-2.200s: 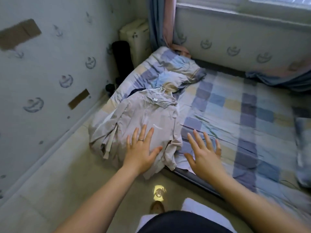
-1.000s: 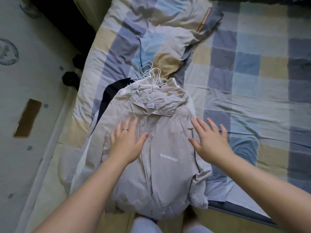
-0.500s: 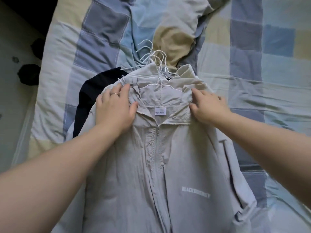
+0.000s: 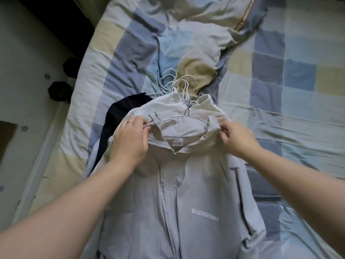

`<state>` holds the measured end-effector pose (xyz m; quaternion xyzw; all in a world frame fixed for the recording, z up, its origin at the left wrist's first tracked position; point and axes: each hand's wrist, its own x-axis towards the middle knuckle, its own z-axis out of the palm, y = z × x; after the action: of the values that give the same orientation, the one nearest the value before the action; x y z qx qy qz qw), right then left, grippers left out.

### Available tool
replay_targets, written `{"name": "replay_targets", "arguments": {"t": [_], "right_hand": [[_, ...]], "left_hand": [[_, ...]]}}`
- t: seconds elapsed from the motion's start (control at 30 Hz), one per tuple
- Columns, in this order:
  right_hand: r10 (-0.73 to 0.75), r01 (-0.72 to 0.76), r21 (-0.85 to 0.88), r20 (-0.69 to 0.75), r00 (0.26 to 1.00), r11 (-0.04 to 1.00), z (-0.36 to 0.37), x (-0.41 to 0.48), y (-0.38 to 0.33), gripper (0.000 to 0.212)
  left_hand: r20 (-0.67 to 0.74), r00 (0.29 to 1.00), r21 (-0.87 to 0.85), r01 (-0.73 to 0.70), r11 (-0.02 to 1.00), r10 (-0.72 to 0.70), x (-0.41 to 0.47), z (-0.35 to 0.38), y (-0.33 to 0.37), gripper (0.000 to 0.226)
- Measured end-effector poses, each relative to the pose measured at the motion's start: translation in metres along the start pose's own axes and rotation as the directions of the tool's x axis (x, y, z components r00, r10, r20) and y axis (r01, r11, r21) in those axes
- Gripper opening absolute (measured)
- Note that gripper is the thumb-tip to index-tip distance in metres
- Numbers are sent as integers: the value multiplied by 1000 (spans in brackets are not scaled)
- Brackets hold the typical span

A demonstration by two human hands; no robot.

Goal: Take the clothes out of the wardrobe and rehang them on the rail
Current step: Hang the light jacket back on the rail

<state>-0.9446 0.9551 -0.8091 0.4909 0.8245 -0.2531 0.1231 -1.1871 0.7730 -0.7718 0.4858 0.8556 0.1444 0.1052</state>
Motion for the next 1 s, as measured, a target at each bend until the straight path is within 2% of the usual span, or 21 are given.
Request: {"name": "replay_targets", "arguments": {"t": [0.2, 0.3, 0.37, 0.47, 0.57, 0.7, 0.87, 1.0], "right_hand": [[-110, 108, 34, 62, 992, 994, -45, -84, 15, 19], [-177, 171, 81, 79, 981, 982, -70, -123, 18, 16], [-223, 212, 138, 69, 972, 967, -89, -150, 14, 13], [-297, 280, 204, 60, 953, 938, -120, -197, 0, 11], [-369, 341, 241, 77, 926, 909, -142, -246, -11, 13], [-472, 432, 271, 102, 876, 860, -151, -306, -31, 11], [-587, 549, 275, 75, 806, 789, -148, -382, -68, 13], [-704, 674, 244, 58, 707, 697, -134, -442, -94, 17]], "left_hand": [[-73, 996, 30, 56, 998, -53, -62, -68, 44, 22], [-127, 982, -7, 138, 990, -138, -105, -100, 68, 34], [-176, 957, -29, 229, 973, -231, -139, -121, 84, 33], [-234, 897, -70, 370, 927, -375, -194, -151, 106, 18], [-277, 836, -101, 464, 880, -473, -253, -177, 119, 23], [-339, 682, -200, 621, 758, -648, -330, -209, 128, 24], [-410, 547, -312, 668, 676, -730, -434, -239, 130, 26], [-472, 475, -356, 667, 654, -742, -524, -259, 129, 9]]}}
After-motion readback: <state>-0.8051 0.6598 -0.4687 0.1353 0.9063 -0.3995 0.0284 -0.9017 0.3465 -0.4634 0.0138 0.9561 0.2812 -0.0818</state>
